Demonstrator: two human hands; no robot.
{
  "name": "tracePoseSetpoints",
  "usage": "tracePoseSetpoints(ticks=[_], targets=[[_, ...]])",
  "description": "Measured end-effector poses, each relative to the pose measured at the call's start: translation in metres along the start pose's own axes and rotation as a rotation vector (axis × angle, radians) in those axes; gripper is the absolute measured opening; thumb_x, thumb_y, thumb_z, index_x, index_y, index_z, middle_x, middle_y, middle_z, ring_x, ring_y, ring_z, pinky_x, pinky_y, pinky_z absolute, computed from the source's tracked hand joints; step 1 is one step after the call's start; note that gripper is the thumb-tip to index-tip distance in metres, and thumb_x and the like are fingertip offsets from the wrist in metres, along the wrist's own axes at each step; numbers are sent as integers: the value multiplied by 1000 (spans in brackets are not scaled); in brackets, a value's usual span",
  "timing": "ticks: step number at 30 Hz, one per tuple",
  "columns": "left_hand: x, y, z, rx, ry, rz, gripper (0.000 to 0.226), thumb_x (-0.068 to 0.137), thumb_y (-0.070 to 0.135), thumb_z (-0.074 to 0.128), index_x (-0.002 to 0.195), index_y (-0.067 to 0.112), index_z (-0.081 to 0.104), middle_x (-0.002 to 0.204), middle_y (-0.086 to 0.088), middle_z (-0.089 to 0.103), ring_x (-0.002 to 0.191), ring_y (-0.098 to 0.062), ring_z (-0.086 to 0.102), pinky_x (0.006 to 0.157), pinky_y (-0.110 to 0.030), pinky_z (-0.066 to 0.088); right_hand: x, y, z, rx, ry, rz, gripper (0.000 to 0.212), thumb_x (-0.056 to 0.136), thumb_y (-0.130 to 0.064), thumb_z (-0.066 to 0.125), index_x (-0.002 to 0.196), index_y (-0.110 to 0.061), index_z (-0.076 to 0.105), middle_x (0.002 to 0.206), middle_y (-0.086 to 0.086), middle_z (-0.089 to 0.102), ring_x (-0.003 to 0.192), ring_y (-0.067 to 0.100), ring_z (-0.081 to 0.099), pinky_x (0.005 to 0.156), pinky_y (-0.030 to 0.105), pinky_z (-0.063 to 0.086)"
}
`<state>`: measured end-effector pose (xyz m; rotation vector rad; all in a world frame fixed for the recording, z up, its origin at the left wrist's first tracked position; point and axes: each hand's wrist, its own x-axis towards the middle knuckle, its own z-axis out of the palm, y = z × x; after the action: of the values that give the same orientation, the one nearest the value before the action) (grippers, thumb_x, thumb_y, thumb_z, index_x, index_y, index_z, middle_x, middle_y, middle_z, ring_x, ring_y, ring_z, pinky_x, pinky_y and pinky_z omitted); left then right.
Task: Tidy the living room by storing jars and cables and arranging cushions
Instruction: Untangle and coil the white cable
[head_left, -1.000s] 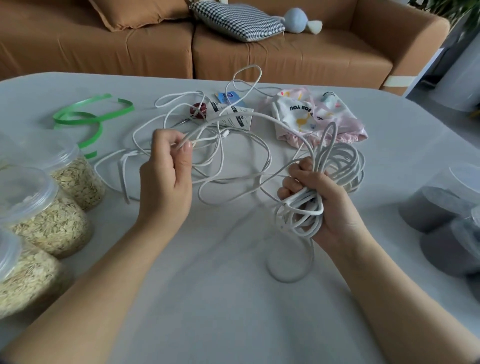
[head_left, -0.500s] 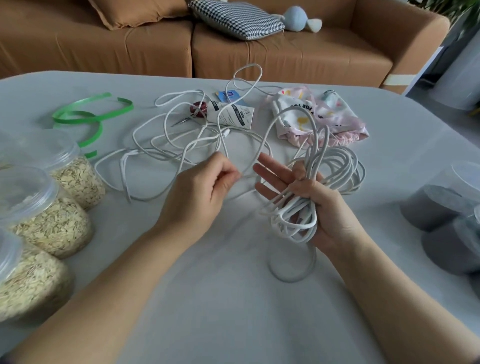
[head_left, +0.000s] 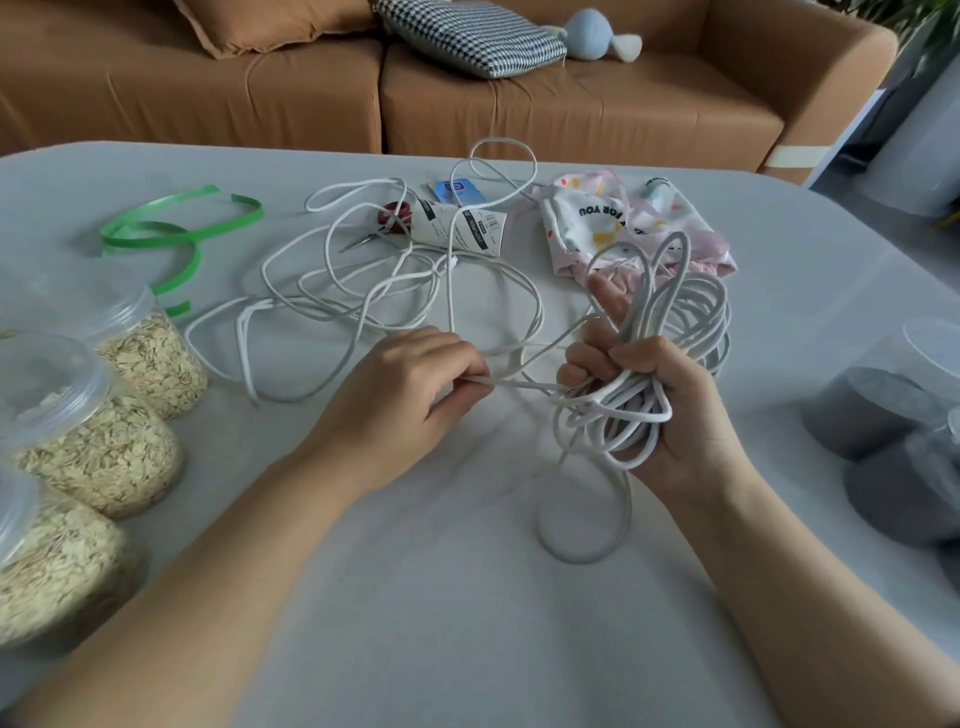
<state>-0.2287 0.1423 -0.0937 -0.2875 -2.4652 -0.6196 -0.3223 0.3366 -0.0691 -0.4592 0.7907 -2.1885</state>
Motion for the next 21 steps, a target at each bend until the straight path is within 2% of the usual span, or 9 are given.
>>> tracePoseSetpoints(ticks=[2, 4, 6, 7, 9, 12, 16, 18, 21], targets=[[0, -2, -2, 30, 9, 9, 22, 94, 24, 53, 84, 7, 64, 79, 1, 61, 76, -21, 57, 72, -33, 44, -1, -1, 2, -5, -24, 15, 69, 60, 0, 61, 126, -9, 43, 67, -3, 40, 59, 10, 44, 66, 24, 48], [-2, -2, -4, 3, 51, -30, 18, 93, 22, 53, 88, 9, 65, 84, 1, 65, 82, -18, 60, 76, -33, 46, -1, -2, 3, -4, -40, 79, 53, 63, 0, 58, 115, -6, 51, 67, -3, 40, 59, 9, 46, 67, 24, 49], [-3, -2, -5, -238, 127, -181, 7, 92, 20, 54, 91, 16, 60, 96, 3, 69, 97, -11, 64, 87, -30, 48, -3, -4, 2, 67, -91, 218, 37, 60, 1, 65, 93, -10, 54, 68, -2, 41, 58, 10, 47, 64, 25, 50], [-3, -1, -6, -405, 160, -253, 1, 92, 20, 54, 92, 21, 54, 102, 2, 69, 105, -11, 64, 93, -27, 47, -3, -4, 2, 101, -120, 297, 35, 58, 2, 68, 86, -12, 50, 69, -1, 43, 57, 11, 47, 62, 26, 50], [-2, -1, -7, -597, 230, -307, 8, 92, 21, 54, 91, 25, 47, 108, -3, 68, 116, -17, 60, 101, -30, 44, -5, -5, 2, 65, -119, 413, 42, 54, 0, 73, 84, -13, 48, 77, 3, 56, 53, 12, 50, 56, 27, 50], [-1, -1, -10, -555, 296, -283, 8, 93, 21, 55, 91, 23, 48, 110, -3, 67, 122, -20, 57, 106, -40, 41, -10, -6, 0, -100, -96, 535, 55, 44, -4, 81, 88, -12, 48, 102, 16, 67, 48, 15, 54, 48, 26, 48], [-1, -1, -14, -459, 300, -235, 10, 94, 16, 58, 93, 6, 58, 110, -4, 68, 123, -17, 57, 107, -44, 41, -13, -4, 0, -146, -293, 686, 47, 65, -6, 70, 88, -12, 30, 127, 30, 55, 52, 19, 62, 48, 23, 47], [0, 1, -13, -362, 258, -174, 11, 95, 11, 58, 94, 1, 63, 109, -4, 68, 120, -15, 59, 104, -38, 44, -14, -1, 2, -167, -421, 714, 47, 72, -5, 60, 86, -13, 15, 126, 32, 53, 53, 18, 63, 46, 24, 39], [1, 4, -11, -268, 246, -133, 14, 97, 4, 55, 94, 0, 68, 106, -5, 69, 116, -13, 61, 100, -35, 47, -17, 3, 8, -203, -496, 725, 30, 72, 0, 46, 86, -13, 22, 104, 27, 63, 48, 17, 61, 45, 23, 42]])
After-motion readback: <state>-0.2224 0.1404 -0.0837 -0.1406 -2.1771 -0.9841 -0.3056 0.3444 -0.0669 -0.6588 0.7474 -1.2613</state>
